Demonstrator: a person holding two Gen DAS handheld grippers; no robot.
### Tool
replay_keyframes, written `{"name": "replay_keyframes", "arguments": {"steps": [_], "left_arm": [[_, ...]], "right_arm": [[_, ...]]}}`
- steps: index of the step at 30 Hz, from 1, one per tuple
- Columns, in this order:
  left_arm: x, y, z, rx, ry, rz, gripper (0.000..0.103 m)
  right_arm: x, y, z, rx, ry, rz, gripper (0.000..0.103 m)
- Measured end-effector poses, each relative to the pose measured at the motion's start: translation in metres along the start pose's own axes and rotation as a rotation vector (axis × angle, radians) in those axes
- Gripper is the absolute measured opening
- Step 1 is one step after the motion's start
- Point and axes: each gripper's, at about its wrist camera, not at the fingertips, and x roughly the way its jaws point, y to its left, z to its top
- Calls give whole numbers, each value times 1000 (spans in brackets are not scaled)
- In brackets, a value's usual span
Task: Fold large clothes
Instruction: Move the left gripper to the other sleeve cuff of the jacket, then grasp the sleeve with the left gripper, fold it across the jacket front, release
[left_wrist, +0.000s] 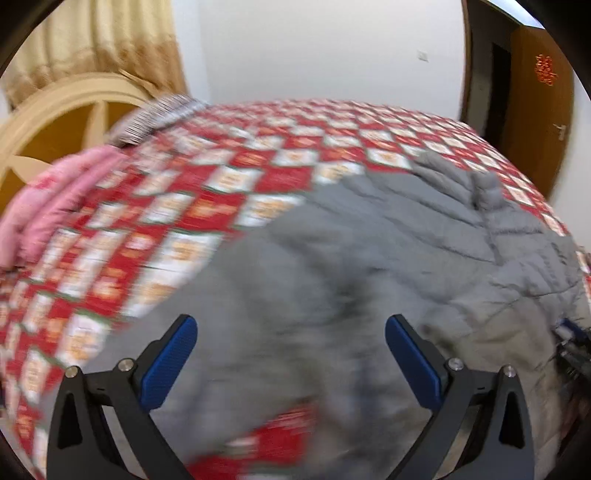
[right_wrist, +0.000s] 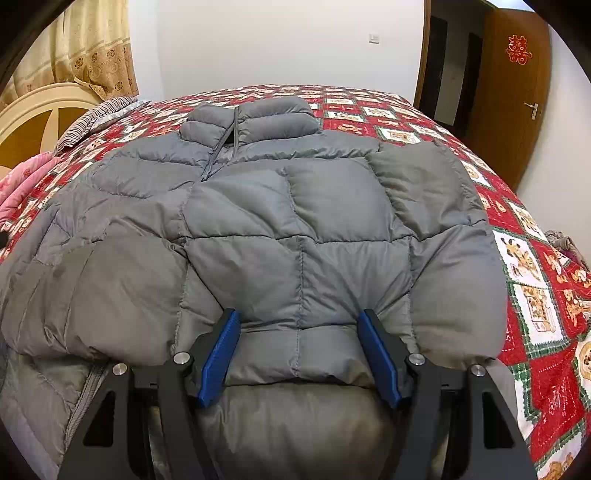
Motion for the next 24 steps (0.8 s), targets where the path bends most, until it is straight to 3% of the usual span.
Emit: {"name": "replay_keyframes", "arguments": {"steps": [5,8,13,17,21,23,24], "left_arm": [[-18,84,-38,-18,8,209,103],[-24,133,-71,-105,55,266,103],[-17,169,-110,-199,132,285,103],[-1,172,-119,-287,156,203,100],[6,168,-111,-296,149,97,46],[5,166,-102,-279,142,74,25],[3,167,-97,-278,140,74,19]], "right_arm": [[-3,0,-1,1,-6,-8,68],[-3,0,-1,3,-8,-6,68],[-4,0,-2,-3,-10,-14,68],[-6,2,-2,-7,-15,-29,68],[-9,3,-4,-7,-22,-44,68],[-11,2,-5,-2,-24,-41,68],[-13,1,-5,2,-25,-31,68]]}}
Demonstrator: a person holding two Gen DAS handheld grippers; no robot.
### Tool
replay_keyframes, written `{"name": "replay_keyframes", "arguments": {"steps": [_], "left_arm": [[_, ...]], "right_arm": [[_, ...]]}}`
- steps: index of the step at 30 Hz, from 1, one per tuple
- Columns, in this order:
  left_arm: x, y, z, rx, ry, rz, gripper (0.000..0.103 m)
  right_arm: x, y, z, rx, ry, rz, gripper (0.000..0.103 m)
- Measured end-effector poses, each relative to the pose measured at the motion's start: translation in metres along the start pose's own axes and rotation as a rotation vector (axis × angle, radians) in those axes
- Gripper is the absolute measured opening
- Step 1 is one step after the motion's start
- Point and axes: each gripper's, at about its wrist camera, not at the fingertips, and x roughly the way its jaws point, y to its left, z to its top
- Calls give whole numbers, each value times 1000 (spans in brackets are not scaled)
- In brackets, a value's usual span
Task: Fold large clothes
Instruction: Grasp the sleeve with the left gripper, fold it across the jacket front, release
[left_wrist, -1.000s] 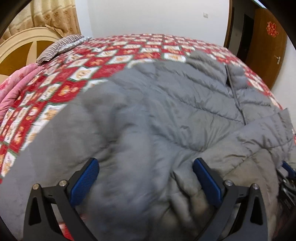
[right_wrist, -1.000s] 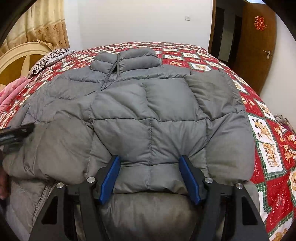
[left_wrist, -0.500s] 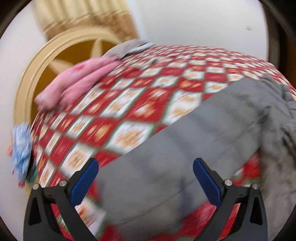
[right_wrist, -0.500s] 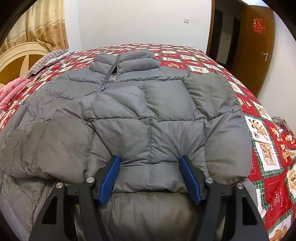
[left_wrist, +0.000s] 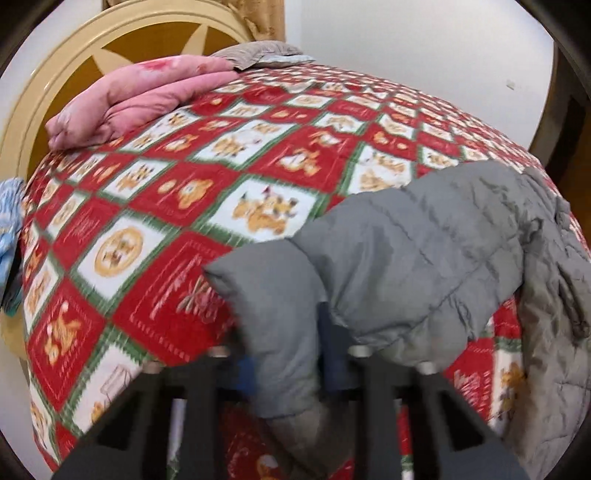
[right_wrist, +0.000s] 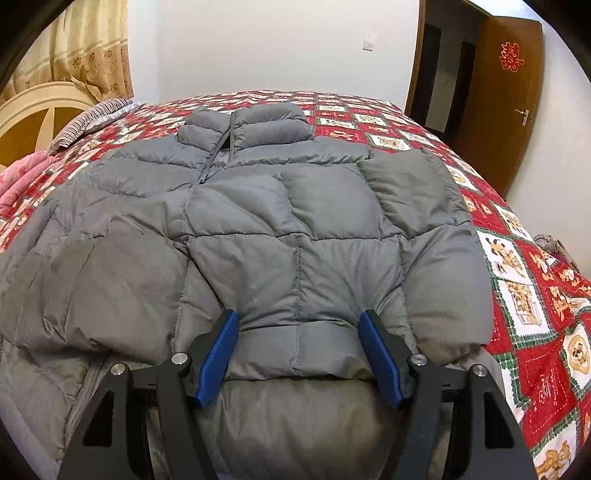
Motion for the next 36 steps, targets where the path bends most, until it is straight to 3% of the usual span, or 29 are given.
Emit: {"name": "replay_keyframes", "arguments": {"steps": [4,8,13,15,19,25,28,30,32,34,36], "left_arm": [[-31,-3,33,16,-98,30,17],[-66,-27,73,69,-216,45,16],[-97,-104,102,182,-316,-21,16],[-107,-152,103,249,-355,-57,16],[-116,-235,98,350,-369,-165,16],[-87,-340,61,466,-274,-318,16],[-77,-365,42,497,-246,-339,30],[-76,-376,32,517,-246,-354,61],[-80,-378,25,528,-272,-361,80],[-88,-377,21,536,-301,-373,83],[-93,-368,24,530,-329,-368,94]], "right_arm": [[-18,-10,-2,19,-14,43,68],[-41,-19,-7,16,-73,17,68],[-48,-29,-11,14,-109,-50,68],[-46,-35,-14,40,-101,-46,68],[-38,-44,-20,100,-71,-15,68],[-28,-58,-26,188,-23,37,68],[-26,-55,-27,177,-16,28,68],[-25,-55,-28,172,-13,24,68],[-24,-55,-28,173,-14,27,69],[-24,-57,-28,179,-16,34,69],[-23,-58,-29,184,-14,40,69]]}}
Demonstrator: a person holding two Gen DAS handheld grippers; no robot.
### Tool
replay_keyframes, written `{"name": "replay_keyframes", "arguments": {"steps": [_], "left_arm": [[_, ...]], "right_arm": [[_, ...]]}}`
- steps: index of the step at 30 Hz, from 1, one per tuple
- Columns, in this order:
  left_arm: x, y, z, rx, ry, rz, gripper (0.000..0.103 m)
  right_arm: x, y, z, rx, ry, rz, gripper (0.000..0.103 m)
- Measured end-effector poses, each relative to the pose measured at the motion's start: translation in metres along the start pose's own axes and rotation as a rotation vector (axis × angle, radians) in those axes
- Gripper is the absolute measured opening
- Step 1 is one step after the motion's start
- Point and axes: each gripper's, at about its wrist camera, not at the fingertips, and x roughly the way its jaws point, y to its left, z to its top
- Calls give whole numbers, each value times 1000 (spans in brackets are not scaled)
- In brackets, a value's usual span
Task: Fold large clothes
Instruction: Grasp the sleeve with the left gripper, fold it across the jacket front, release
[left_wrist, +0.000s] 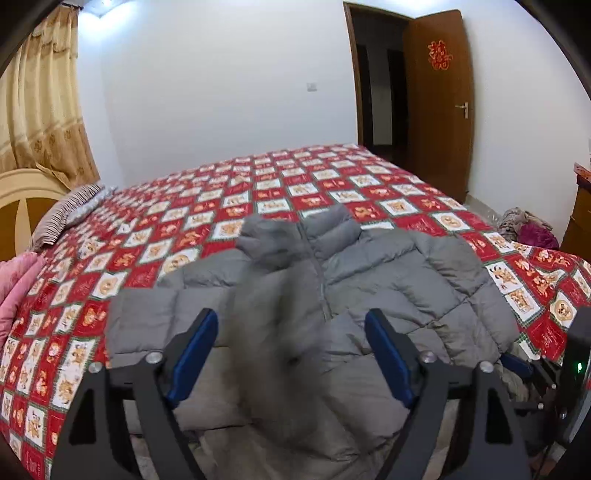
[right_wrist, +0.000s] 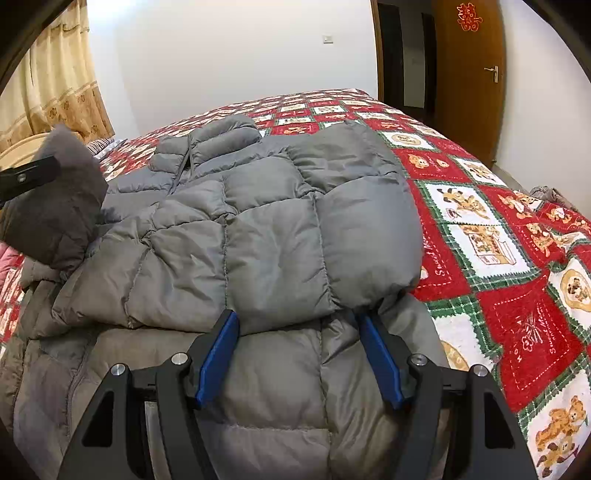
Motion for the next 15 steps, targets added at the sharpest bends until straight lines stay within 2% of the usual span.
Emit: {"name": "replay_keyframes", "arguments": {"steps": [2,5,10,13,15], "left_arm": [[-7,14,-2,-27,-33,20,102],[-10,45,-8,-79,-51,70,103],[8,89,-29,-126,18,218,103],[11,97,-37,-191,32,137,103],[11,86,-35,-180,22,69,103]], "right_arm": [[0,0,-1,2,0,2,69],[0,1,-1,-1,2,-1,69],[-7,-2,3,4,-14,50,69],[-13,3,9,1,-28,73,70],[-10,10,9,-13,-18,67,70]]}}
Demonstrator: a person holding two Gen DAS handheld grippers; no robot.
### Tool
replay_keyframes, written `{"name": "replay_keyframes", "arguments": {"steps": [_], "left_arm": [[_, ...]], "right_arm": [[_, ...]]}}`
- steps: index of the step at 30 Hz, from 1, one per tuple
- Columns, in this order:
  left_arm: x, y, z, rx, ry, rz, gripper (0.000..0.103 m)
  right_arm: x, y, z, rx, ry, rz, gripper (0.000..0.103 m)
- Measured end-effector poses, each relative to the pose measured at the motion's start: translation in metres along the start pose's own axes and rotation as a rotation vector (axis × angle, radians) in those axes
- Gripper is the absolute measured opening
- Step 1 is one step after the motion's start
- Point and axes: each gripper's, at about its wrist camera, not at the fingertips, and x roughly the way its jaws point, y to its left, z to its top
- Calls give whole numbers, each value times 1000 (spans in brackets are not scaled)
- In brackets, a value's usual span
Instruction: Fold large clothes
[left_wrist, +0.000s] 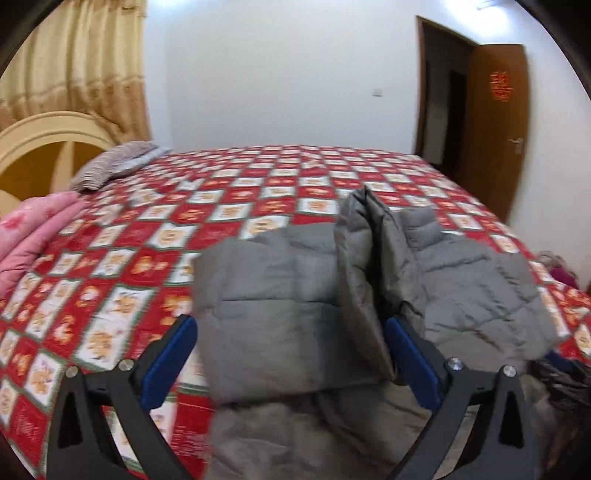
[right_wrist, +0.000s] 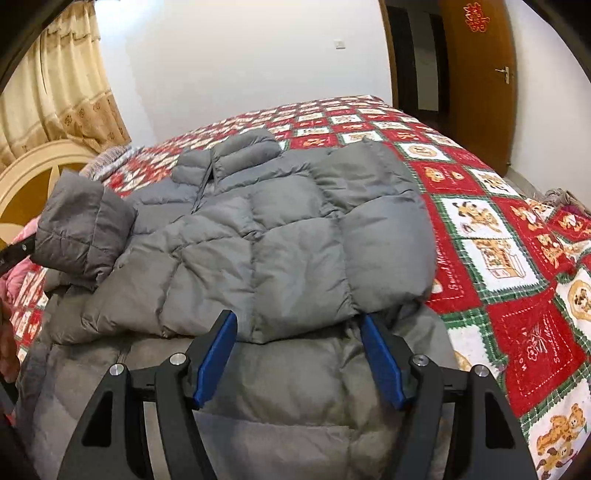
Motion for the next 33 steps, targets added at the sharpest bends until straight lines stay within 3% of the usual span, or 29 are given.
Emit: {"name": "replay_keyframes", "arguments": {"steps": [5,10,13,18,22,25,29,33], "left_arm": [[-19,-30,6,100,-86,-79,103],[-33,-4,20,5,-158,-126,103],[-38,9,25,-31,-190,-102,103],[2,23,17,-29,-84,79,103],[32,40,1,-93,-1,125,103],[36,46,-8,-120,16,129,103],[38,57,-18,-142,28,142,103],[45,65,-24,-164,51,144,103]], "right_arm": [[10,-3,-5,11,32,-5,70],[13,-6,-8,27,48,14,74],[15,0,-8,-6,55,-7,76],[0,1,-1,17,17,39,76],[-10,13,28,62,0,131,76],[4,28,56,89,8,182,76],[27,47,72,72,51,164,76],[3,44,64,127,-23,23,76]]}}
